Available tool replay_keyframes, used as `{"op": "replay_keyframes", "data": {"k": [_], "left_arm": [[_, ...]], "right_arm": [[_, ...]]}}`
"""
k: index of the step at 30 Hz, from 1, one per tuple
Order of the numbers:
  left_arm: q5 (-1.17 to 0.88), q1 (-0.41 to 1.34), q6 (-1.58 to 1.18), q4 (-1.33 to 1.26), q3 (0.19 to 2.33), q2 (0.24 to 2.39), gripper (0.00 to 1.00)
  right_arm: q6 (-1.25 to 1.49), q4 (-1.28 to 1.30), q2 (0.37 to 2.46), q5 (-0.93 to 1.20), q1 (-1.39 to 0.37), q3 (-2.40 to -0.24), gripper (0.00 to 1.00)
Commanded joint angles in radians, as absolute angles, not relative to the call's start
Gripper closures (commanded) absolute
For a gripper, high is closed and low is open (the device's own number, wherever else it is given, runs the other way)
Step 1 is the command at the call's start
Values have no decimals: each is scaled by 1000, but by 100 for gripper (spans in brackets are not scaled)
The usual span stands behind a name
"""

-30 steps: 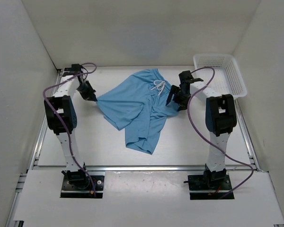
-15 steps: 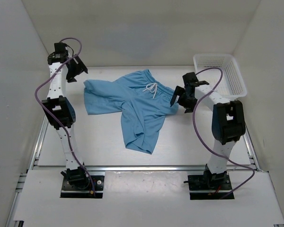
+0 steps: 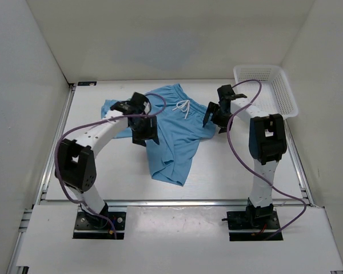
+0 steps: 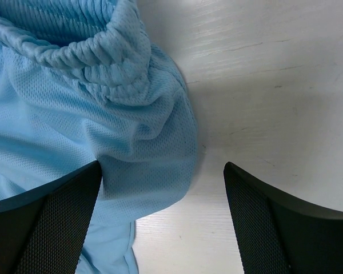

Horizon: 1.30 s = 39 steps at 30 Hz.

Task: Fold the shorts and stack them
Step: Flatten the shorts out

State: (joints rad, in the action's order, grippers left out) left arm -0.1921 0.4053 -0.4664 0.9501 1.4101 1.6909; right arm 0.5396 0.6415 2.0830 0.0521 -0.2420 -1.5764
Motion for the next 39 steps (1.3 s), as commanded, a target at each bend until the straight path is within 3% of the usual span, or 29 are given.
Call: {"op": "replay_keyframes", "data": {"k": [1,4,10,14,16,17,23,27,30,33,34,36,37,38,39], "left_arm": [[-241,484,-544,859,1355,1709,25],[-221,583,-567,859,1387,1793,21],[-164,595,-591,848,1396,1888,24],[-187,595,-591,813,1396,1939,38],[-187,595,-591,813,1408,1960,77],[-187,595,-591,813,1408,1960,90],[-79,497,-549,896,1376,1751,90],[-43,358,-485,977,1365,1606,90],[-43,223,-445,997,1341,1560,90],[-74,105,-405,986,1330,1571,90],[-83,83,-405,977,1330,1583,90],[-83,20,-405,962,1330,1633,90],[-83,3,-405,948,1353,1655,90],[-83,-14,-393,948,1368,1678,87],[-93,-43,-384,948,1387,1730,60]], "right_arm": [[517,655,2056,66,-230,-1582,9],[517,655,2037,66,-230,-1556,9],[517,635,2026,104,-230,-1543,8],[508,635,2045,124,-230,-1565,8],[508,635,2068,124,-230,-1578,8],[508,635,2068,133,-230,-1592,8],[508,617,2108,178,-230,-1629,9],[508,617,2144,199,-230,-1661,23],[508,617,2155,199,-230,-1684,41],[508,617,2175,209,-230,-1694,68],[508,617,2175,218,-239,-1694,85],[508,617,2175,218,-251,-1694,98],[508,617,2175,209,-252,-1694,100],[508,617,2145,209,-261,-1666,100],[508,617,2129,192,-273,-1649,100]]}}
